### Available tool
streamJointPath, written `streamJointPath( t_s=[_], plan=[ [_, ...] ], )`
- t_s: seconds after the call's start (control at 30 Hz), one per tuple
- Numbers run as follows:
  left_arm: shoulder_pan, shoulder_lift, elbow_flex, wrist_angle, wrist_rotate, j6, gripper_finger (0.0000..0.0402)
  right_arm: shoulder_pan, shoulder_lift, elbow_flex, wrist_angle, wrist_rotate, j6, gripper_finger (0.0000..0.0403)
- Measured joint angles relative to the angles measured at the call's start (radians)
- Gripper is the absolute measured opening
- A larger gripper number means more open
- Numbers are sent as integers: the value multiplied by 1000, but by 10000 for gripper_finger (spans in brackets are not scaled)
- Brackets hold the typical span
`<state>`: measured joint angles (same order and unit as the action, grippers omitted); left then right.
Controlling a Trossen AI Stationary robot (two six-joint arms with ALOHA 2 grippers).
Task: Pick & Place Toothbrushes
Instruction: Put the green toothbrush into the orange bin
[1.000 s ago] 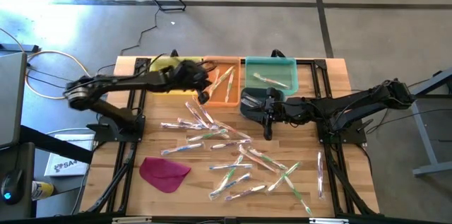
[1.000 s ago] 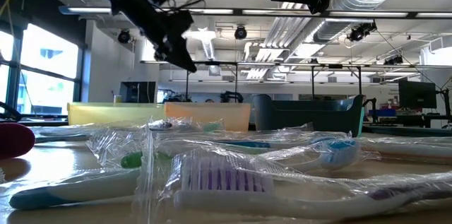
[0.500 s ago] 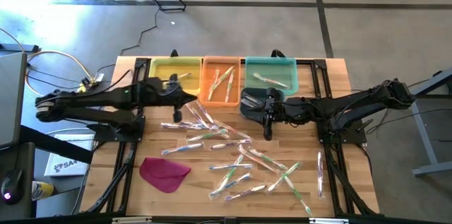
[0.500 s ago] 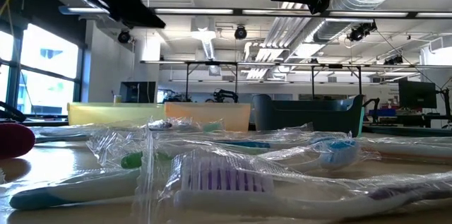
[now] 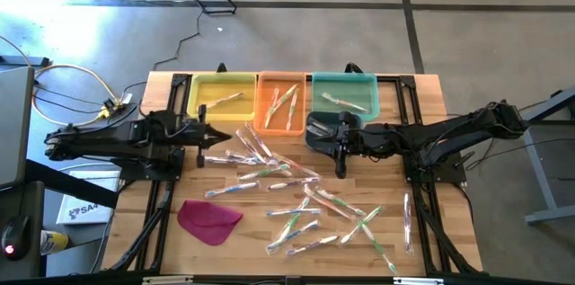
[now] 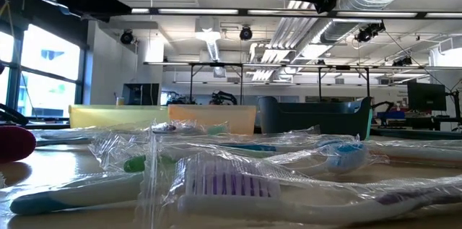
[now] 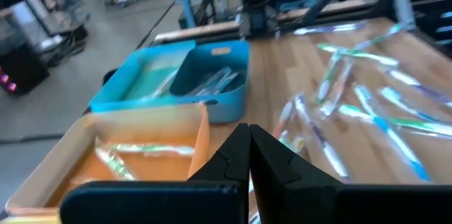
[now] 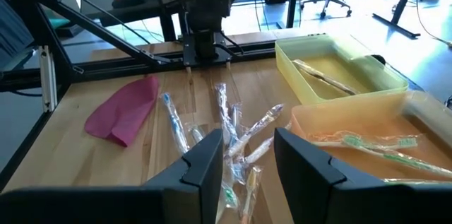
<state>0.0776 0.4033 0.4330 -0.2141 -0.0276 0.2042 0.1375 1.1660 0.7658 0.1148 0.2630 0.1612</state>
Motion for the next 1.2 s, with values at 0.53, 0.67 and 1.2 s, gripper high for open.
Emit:
streamJointPath(
  t_s=[0.53, 0.67, 1.2],
  plan=[
    [0, -94, -3, -106, 44, 27, 0, 0, 0, 0, 82, 0, 0, 120],
    [0, -93, -3, -111, 44, 27, 0, 0, 0, 0, 81, 0, 0, 120],
    [0, -93, -3, -111, 43, 26, 0, 0, 0, 0, 140, 0, 47, 115]
  ],
)
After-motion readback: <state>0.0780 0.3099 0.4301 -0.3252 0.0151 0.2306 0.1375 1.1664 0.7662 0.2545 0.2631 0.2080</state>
